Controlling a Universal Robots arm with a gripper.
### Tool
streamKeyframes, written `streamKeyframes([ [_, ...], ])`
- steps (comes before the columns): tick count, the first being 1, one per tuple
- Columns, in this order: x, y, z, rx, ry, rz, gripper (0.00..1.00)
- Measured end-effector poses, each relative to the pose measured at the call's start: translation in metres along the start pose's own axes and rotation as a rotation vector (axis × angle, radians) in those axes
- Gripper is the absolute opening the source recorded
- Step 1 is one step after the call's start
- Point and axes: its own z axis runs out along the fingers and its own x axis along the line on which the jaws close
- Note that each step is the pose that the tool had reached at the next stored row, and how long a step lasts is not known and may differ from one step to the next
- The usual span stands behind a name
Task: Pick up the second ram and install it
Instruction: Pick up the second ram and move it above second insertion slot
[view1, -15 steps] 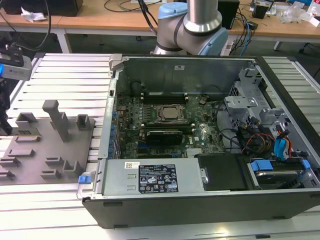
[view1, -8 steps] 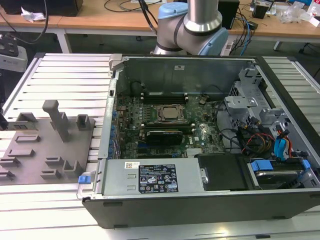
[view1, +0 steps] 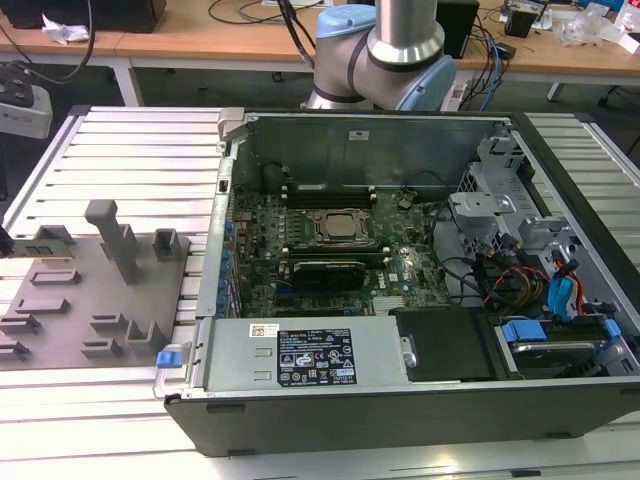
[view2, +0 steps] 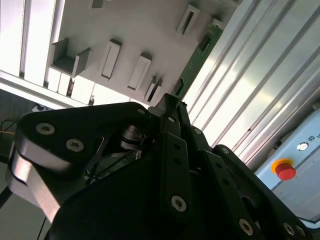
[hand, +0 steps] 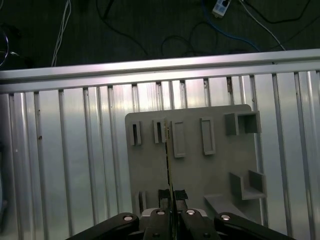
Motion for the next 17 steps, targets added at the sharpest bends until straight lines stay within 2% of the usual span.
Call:
streamKeyframes([
  [10,-0.0001,0.0002,-0.0047,-0.0003,-0.0029,0.0,0.14],
  [17,-0.0003,0.0006,-0.0113,-0.0005,-0.0055,0.0,0.14],
])
